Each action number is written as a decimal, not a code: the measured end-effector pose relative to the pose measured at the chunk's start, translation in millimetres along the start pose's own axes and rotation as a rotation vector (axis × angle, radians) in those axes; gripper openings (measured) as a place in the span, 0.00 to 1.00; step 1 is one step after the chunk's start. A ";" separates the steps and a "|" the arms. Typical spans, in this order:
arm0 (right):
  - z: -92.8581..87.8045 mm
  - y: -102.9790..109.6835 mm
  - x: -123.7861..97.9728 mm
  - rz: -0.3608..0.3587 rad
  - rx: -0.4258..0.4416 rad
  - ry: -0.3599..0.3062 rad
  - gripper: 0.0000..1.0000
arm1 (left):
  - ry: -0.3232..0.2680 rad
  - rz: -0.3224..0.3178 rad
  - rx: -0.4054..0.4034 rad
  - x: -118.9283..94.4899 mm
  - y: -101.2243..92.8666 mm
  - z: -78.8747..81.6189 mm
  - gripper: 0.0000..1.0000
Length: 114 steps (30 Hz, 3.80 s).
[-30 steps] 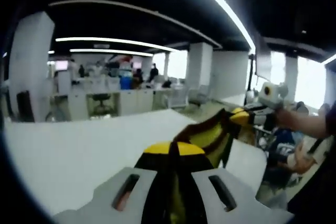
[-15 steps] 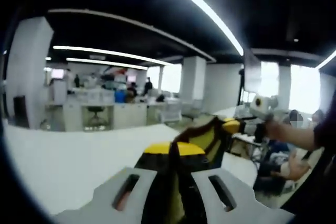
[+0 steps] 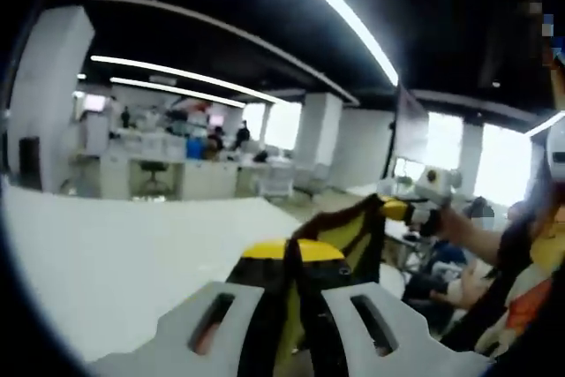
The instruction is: Fold the garment on the visible template until the final outline fits inside the template.
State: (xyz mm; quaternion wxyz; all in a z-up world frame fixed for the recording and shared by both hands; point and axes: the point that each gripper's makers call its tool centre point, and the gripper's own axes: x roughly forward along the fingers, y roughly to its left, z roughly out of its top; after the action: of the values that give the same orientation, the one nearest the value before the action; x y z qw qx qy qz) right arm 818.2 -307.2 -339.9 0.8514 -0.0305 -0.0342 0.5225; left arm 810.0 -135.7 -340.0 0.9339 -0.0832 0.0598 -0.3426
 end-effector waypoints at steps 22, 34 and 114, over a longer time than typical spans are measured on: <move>-95.3 -35.0 27.8 -0.090 0.174 0.136 0.01 | 0.220 0.109 -0.097 44.5 53.9 -92.4 0.00; -166.7 -82.1 71.6 -0.127 0.219 0.262 0.01 | 0.383 0.151 -0.070 100.3 100.1 -156.0 0.00; -439.7 -271.6 169.7 -0.293 0.166 0.638 0.01 | 0.728 0.231 -0.187 277.2 309.3 -336.2 0.00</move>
State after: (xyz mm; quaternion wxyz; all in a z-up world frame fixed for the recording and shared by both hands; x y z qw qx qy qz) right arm 1175.5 -285.9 -749.5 0.8846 -0.1177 0.2720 0.3601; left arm 1158.3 -121.9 -745.1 0.8723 -0.0337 0.4273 -0.2353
